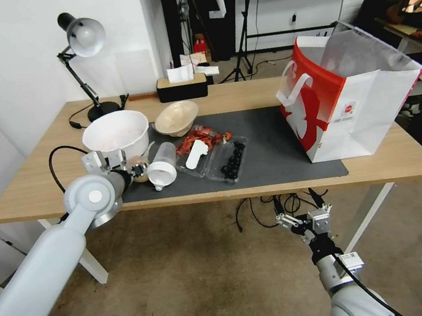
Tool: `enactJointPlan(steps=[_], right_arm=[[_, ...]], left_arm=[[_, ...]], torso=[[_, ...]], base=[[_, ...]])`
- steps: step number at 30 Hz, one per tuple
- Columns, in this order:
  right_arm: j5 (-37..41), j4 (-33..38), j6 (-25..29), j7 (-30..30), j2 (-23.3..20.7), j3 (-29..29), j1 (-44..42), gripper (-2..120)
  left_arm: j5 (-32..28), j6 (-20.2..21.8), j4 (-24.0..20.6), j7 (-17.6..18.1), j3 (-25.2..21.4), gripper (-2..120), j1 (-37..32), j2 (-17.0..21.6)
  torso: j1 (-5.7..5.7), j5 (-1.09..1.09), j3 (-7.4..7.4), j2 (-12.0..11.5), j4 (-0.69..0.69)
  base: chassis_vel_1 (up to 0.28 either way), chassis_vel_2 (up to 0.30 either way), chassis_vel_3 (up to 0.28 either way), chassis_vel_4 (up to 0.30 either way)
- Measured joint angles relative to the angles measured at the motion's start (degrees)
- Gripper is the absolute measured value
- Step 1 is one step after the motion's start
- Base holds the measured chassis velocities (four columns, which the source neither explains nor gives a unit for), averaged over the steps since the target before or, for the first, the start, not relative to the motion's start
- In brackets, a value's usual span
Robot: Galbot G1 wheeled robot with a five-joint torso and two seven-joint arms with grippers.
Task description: Pick up the trash from the table and place it into the takeout bag.
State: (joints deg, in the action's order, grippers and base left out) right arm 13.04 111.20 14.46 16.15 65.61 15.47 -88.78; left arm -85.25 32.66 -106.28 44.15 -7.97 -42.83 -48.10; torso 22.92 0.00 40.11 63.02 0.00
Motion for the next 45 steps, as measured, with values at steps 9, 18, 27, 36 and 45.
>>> enactJointPlan(steps=[9, 18, 27, 36, 45], right_arm=[[-0.1, 0.7, 0.0, 0.0, 0.1, -0.1, 0.0, 100], [-0.2, 1.3, -0.1, 0.0, 0.1, -0.1, -0.1, 100], [-0.2, 2.6, -0.3, 0.1, 0.1, 0.1, -0.6, 100], [-1.1, 3.0, -0.6, 0.3, 1.0, 0.3, -0.8, 100], [-1.7, 3.2, -0.6, 0.3, 1.8, 0.7, -1.7, 100]], left_arm=[[2.6, -1.9, -6.9, -0.5, -2.7, 7, -3.6, 1.9], [6.5, -4.0, -20.1, -2.4, -6.8, 7, -8.4, 5.8], [13.3, -10.5, -20.8, -15.3, -2.7, 6, -0.2, 7.9], [12.5, -26.5, -0.8, -37.3, 26.7, 6, 36.5, -2.5], [12.4, -28.6, 15.3, -43.8, 40.0, 6, 51.5, -16.6]], torso=[[0.00, 0.00, 0.00, 0.0, 0.00], [-0.02, 0.00, 0.00, 0.0, 0.00], [-0.02, 0.02, -0.01, 0.0, 0.01], [0.01, 0.04, 0.01, 0.0, -0.02], [0.01, 0.02, 0.01, 0.0, -0.01]], base=[[0.000, 0.000, 0.000, 0.000], [0.000, 0.000, 0.000, 0.000], [0.000, 0.000, 0.000, 0.000], [0.000, 0.000, 0.000, 0.000], [0.000, 0.000, 0.000, 0.000]])
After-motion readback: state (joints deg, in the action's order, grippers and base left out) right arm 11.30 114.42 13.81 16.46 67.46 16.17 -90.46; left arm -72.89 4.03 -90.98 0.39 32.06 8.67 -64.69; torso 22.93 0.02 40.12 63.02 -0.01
